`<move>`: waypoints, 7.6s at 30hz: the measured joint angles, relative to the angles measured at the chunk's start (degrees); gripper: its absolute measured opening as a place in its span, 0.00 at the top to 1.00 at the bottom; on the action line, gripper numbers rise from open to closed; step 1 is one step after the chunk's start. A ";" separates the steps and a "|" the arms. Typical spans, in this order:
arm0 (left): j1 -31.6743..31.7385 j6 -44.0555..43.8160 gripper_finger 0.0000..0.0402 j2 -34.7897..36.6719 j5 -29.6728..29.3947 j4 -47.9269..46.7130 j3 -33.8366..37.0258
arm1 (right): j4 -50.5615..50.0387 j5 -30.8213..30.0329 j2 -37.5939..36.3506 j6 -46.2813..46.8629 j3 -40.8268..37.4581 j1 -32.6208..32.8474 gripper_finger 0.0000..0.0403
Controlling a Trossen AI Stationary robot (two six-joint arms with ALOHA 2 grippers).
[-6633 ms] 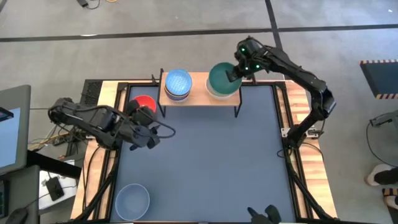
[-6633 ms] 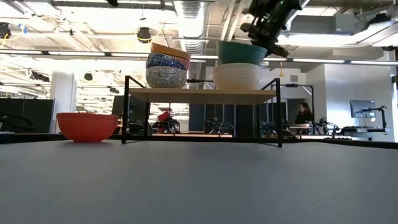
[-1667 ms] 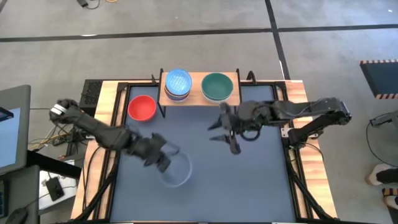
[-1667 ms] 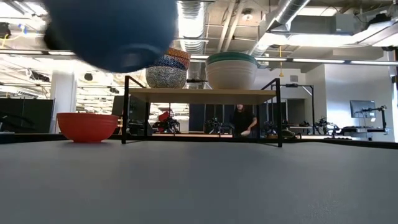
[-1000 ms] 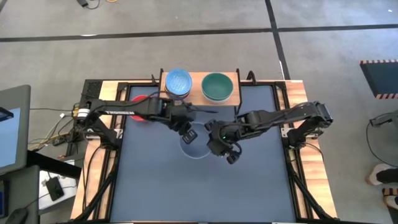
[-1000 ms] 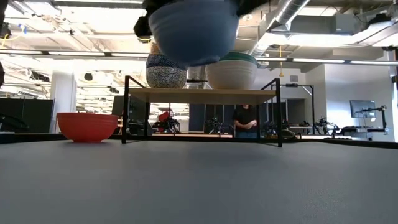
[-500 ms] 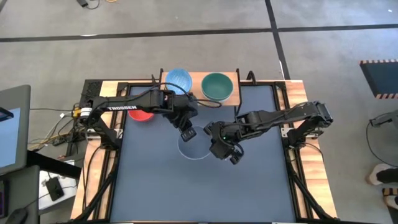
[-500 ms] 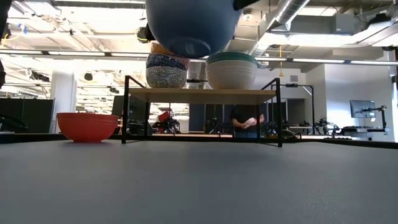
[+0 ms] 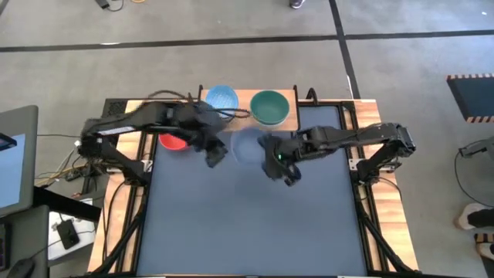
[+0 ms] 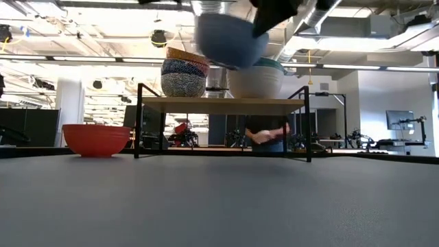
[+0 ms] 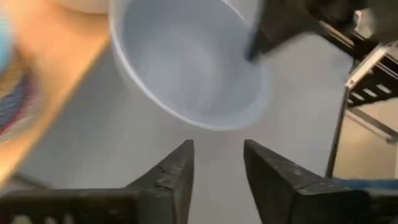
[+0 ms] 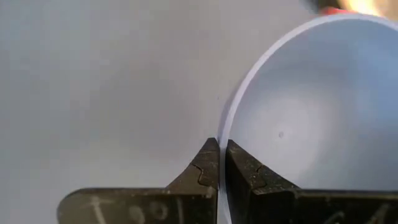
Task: Place and stack bowls onto a shelf
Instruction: Stack the gray bowl on the top of the green bowl on the shelf, then stack the orange bowl on the top of the green bowl on the shelf
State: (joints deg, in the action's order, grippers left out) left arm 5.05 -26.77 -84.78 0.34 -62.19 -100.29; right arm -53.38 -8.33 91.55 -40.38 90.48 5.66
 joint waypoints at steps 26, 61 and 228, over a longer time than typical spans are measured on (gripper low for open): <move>-4.09 -13.64 0.55 9.74 -19.89 -16.60 7.59 | -4.06 7.34 -2.01 2.39 11.93 -23.40 0.92; -5.08 -18.04 0.55 9.73 -19.50 -16.49 10.84 | -13.82 16.27 3.32 13.44 19.26 -35.05 0.92; 46.91 -37.92 0.47 20.36 -20.38 13.01 63.21 | -18.59 3.73 -2.30 32.83 14.98 -14.50 0.48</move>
State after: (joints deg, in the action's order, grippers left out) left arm 51.96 -64.69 -64.41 -20.04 -49.17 -37.08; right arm -71.96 -4.60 89.25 -7.55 105.46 -8.84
